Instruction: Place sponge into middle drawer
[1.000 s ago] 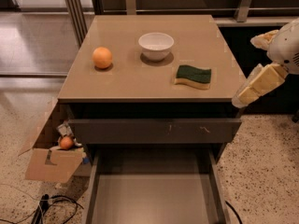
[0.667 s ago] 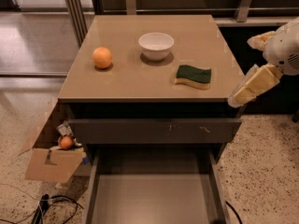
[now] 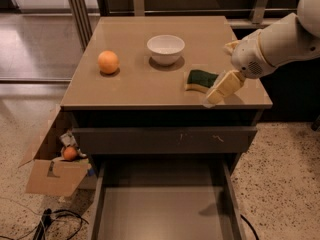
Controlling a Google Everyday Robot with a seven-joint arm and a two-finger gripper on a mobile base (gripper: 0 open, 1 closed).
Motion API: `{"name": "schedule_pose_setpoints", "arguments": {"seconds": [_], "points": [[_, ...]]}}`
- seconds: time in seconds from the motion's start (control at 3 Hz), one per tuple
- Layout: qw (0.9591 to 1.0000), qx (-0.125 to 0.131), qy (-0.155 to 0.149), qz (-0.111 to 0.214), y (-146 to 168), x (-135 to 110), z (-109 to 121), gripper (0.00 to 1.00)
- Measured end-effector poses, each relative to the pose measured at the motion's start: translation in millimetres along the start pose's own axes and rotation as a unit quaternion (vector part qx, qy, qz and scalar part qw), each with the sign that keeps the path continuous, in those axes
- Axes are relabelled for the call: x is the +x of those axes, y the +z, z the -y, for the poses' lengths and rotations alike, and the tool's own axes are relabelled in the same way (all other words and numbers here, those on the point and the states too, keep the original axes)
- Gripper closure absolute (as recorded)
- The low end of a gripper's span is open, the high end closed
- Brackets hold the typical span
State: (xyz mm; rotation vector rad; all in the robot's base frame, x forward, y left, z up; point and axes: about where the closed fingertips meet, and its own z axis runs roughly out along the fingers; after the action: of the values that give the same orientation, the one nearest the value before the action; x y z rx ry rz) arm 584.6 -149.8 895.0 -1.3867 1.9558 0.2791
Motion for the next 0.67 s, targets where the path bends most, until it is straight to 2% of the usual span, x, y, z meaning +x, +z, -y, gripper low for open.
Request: {"name": "schedule_pose_setpoints", "arguments": {"seconds": [0.33,0.67], "points": [[0.9999,-0.010,-0.004,0.009,34.2,-5.3,16.7,0.00],[0.9997,-0.024,0.002,0.004,67.1,6.1,34.2,0.00]]}}
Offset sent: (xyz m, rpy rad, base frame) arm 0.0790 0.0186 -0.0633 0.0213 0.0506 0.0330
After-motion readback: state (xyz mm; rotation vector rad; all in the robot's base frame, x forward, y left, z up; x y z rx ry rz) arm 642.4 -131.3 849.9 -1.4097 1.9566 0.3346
